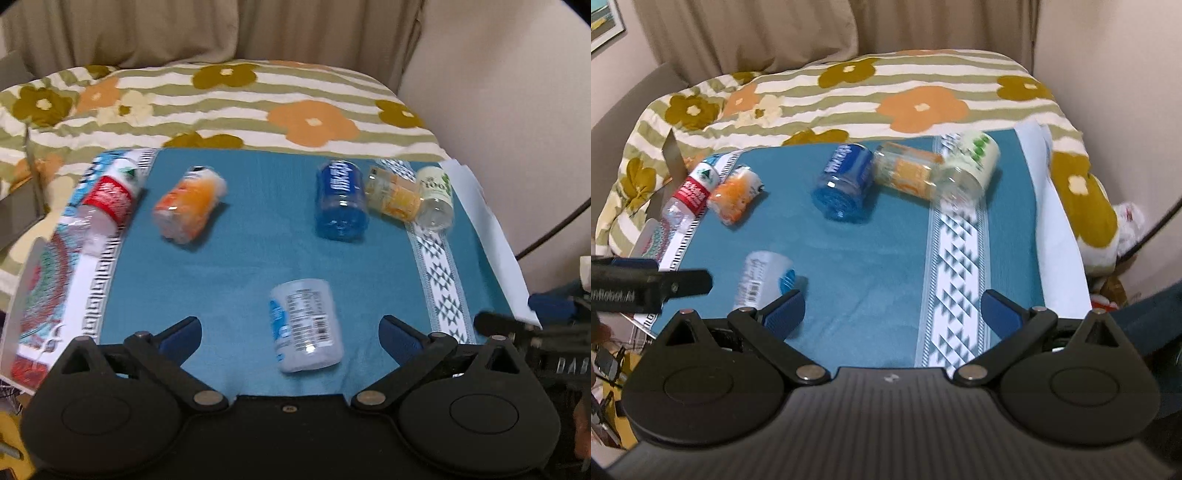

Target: Flip cup upright

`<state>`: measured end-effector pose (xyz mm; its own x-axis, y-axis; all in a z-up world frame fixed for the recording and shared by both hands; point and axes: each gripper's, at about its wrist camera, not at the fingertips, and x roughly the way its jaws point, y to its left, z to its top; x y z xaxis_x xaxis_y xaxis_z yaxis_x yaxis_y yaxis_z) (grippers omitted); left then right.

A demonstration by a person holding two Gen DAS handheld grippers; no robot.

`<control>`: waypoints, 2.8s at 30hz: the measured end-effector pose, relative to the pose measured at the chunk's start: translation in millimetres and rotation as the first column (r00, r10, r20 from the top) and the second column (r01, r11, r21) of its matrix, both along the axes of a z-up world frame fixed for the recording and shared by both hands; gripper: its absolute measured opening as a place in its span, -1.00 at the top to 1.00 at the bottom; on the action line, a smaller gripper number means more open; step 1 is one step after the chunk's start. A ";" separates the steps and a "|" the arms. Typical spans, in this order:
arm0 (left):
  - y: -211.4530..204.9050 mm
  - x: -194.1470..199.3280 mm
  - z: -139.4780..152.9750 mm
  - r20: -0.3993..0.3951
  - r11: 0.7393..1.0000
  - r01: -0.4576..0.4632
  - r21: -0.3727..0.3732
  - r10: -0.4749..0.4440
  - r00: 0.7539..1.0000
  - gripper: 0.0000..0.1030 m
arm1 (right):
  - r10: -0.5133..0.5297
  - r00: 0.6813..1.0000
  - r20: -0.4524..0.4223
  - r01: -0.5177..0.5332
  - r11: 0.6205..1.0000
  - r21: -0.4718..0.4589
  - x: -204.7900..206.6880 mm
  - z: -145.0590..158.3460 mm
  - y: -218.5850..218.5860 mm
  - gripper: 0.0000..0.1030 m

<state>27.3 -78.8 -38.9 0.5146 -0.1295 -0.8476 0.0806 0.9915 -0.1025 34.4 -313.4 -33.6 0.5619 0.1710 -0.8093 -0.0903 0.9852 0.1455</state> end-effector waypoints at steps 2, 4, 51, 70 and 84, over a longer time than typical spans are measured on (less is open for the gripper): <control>14.5 -4.8 2.8 0.007 1.000 -0.014 -0.006 0.014 1.000 -1.00 | 0.030 0.999 -0.019 -0.031 1.000 -0.007 8.6 4.6 12.0 -1.00; 29.9 -8.5 3.2 0.013 1.000 -0.028 -0.013 0.028 1.000 -1.00 | 0.060 0.996 -0.060 -0.060 0.998 0.004 19.9 4.5 25.7 -1.00; 177.6 -3.1 -33.8 -0.090 0.986 -0.086 -0.140 0.074 0.993 -1.00 | -0.041 0.996 -0.081 0.051 0.990 0.134 86.0 -24.2 137.6 -0.38; 174.4 -9.5 -53.3 -0.071 0.999 -0.007 -0.048 0.004 0.997 -1.00 | -0.174 0.891 0.419 0.203 0.979 -0.026 46.0 -104.8 178.3 -0.42; 156.7 -11.6 -49.9 -0.057 0.998 0.040 -0.054 -0.043 0.997 -1.00 | -0.142 0.917 0.373 0.168 0.985 -0.037 20.0 -102.8 180.2 -0.44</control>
<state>15.7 77.9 -88.8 0.4578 -0.1951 -0.8674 0.1140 0.9804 -0.1604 54.5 -133.2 -136.4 0.8372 0.0106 -0.5467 0.0298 0.9974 0.0650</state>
